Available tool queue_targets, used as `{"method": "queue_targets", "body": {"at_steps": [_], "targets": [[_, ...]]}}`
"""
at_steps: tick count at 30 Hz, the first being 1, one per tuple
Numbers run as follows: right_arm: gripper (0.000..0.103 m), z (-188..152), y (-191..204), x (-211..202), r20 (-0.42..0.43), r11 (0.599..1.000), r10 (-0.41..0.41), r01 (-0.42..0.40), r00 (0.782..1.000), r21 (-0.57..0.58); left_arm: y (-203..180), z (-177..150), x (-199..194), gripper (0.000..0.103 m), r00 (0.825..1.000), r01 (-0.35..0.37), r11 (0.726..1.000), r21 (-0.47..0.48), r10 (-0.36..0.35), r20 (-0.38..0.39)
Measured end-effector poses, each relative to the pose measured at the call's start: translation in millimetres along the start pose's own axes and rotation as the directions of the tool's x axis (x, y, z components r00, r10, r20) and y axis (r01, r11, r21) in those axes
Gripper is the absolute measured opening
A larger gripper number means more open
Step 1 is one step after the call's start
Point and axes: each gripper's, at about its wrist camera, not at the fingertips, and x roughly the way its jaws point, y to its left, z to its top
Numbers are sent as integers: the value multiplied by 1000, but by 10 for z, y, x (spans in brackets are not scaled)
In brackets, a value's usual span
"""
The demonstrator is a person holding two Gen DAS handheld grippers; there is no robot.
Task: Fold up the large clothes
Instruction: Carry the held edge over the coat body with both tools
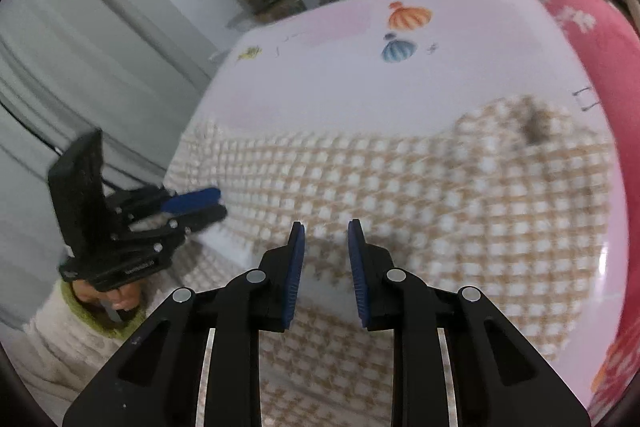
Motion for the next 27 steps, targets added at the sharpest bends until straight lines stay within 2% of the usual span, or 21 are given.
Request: {"method": "queue_targets", "body": {"at_steps": [2, 6, 11, 14, 18, 19, 23, 27], "targets": [[23, -91, 10, 209, -38, 1000, -20, 20, 999, -9, 7, -4, 19, 25, 1000, -23, 1000, 15, 22, 7], [24, -69, 91, 67, -38, 1000, -26, 26, 999, -8, 63, 49, -8, 25, 1000, 15, 1000, -12, -15, 13], [24, 123, 136, -52, 32, 999, -49, 50, 998, -21, 79, 261, -154, 25, 995, 47, 999, -17, -45, 86], [24, 270, 123, 87, 50, 999, -36, 35, 998, 13, 90, 442, -72, 25, 989, 107, 992, -66, -99, 109], [24, 303, 43, 341, 70, 997, -77, 77, 995, 12, 107, 503, 327, 25, 999, 23, 998, -61, -21, 31], [24, 297, 34, 349, 73, 997, -80, 79, 994, 12, 134, 490, 341, 25, 998, 29, 997, -67, -26, 55], [25, 374, 79, 308, 44, 995, -97, 95, 994, 41, 159, 475, 283, 25, 998, 39, 995, -94, -34, 61], [26, 370, 268, 338, 63, 998, -64, 65, 996, -12, 114, 437, 159, 25, 995, 66, 995, -75, -60, 85]]}}
